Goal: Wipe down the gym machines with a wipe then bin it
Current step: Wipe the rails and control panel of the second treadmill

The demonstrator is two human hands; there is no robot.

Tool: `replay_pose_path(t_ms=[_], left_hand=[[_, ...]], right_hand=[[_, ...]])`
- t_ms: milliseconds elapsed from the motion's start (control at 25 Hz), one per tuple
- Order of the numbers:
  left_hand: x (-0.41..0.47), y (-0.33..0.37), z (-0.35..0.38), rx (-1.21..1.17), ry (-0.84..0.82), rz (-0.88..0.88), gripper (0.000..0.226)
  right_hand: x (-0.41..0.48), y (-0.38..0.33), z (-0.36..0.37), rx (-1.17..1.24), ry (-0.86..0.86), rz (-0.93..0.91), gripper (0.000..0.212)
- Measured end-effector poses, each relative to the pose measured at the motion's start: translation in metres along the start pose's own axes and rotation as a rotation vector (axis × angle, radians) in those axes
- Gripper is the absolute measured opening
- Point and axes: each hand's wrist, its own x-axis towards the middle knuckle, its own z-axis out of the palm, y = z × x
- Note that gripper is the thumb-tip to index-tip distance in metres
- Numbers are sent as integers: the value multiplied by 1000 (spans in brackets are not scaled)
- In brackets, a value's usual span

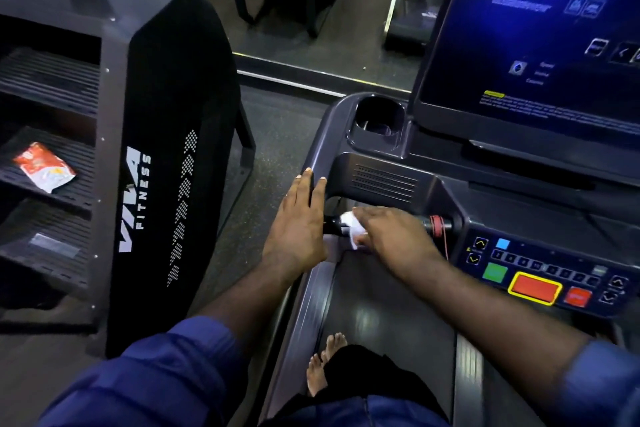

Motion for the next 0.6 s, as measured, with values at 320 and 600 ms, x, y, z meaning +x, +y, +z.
replay_pose_path(t_ms=[320,600], left_hand=[[-1,2,-1,36,-2,-15,125],[0,6,-3,37,-12,-44,120]], right_hand=[[33,-21,-17,48,-213,156,34],[10,35,-29,-79,-250,190,34]])
